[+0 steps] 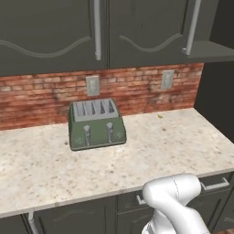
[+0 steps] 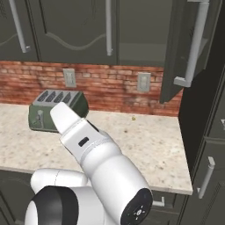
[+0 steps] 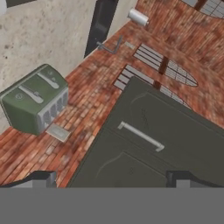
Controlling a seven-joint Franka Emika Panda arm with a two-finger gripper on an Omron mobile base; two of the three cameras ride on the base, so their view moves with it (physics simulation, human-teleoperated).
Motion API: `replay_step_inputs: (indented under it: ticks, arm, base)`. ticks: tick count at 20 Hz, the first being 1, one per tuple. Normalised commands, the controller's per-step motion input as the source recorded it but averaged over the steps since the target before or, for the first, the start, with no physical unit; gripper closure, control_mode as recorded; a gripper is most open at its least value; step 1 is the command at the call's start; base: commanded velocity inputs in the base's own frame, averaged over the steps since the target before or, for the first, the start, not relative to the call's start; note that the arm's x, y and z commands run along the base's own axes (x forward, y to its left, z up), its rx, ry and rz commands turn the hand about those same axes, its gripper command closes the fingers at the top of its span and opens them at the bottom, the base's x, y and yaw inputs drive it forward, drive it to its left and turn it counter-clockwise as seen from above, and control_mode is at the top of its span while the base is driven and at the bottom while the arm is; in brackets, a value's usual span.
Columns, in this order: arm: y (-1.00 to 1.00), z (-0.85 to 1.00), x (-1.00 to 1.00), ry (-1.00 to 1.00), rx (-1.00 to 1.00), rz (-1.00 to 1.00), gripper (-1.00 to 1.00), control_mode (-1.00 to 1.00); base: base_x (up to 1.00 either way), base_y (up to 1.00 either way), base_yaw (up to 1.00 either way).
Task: Close all open cabinet doors.
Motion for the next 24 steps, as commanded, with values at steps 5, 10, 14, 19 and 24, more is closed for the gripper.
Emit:
replay_step_inputs:
  ticks: [5, 10, 14, 19, 24]
  arm:
    - [0.0, 0.0, 0.0, 0.0, 0.0, 0.0, -1.0, 1.0]
    - [0.0, 0.0, 0.0, 0.0, 0.0, 0.0, -1.0, 1.0]
    - [0.0, 0.0, 0.0, 0.0, 0.0, 0.0, -1.0, 1.0]
    - [0.0, 0.0, 0.0, 0.0, 0.0, 0.0, -1.0, 1.0]
    - [0.0, 0.0, 0.0, 0.0, 0.0, 0.0, -1.0, 1.0]
  base:
    - [0.39, -0.39, -0.02]
    - [0.44, -0.35, -0.05]
    - [0.42, -0.38, -0.06]
    - [0.33, -0.45, -0.05]
    - [0.32, -0.52, -0.03]
